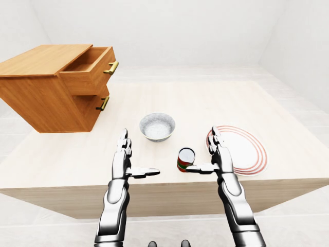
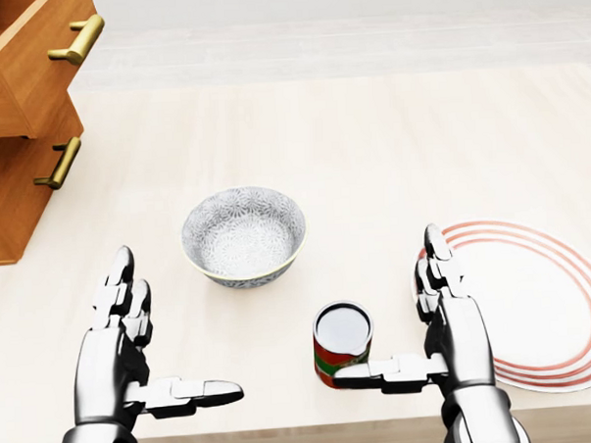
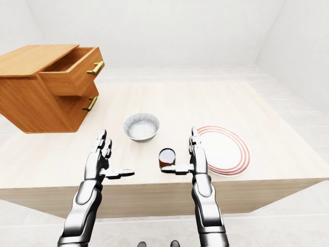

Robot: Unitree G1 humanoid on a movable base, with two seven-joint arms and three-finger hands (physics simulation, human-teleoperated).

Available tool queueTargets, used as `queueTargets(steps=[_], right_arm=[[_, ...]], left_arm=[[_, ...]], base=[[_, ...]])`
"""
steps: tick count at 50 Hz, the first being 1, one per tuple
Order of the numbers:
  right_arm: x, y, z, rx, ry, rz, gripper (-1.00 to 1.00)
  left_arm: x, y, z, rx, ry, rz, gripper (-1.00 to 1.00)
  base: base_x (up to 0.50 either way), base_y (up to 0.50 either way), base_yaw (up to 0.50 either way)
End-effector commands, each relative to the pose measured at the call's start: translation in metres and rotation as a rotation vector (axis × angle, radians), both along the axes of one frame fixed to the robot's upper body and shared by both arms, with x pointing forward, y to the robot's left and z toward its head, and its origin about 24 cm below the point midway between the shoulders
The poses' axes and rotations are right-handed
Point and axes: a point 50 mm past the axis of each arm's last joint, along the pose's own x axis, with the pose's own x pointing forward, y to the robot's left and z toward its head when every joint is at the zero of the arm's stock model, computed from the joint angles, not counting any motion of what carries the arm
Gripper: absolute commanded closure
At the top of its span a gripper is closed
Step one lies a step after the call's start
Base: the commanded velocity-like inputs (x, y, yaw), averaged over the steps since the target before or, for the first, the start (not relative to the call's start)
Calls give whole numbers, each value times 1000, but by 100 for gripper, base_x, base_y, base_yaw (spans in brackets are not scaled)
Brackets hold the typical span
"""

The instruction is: Put the bowl on the plate.

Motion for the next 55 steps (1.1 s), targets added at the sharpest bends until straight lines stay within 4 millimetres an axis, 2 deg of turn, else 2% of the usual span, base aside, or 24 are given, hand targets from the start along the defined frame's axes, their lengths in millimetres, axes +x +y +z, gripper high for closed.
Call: queueTargets(steps=[1, 11, 22, 27, 37, 55], right_arm=[[-5, -8, 6, -31, -21, 27, -100], [-7, -9, 15, -46, -25, 29, -100], [-8, -12, 50, -85, -173, 29, -100], [-10, -14, 60, -93, -213, 25, -100], [-9, -13, 73, -102, -269, 36, -100], [-9, -11, 76, -101, -283, 33, -100]], left_arm=[[3, 14, 5, 54, -4, -8, -100], [3, 16, 32, 75, -87, -6, -100], [5, 17, 58, 111, -194, -21, -100], [5, 18, 67, 127, -231, -18, -100], [1, 20, 76, 145, -271, -6, -100], [1, 18, 80, 160, -290, -17, -100]], base=[[0, 0, 0], [0, 0, 0], [0, 0, 0], [0, 0, 0], [0, 0, 0], [0, 0, 0]])
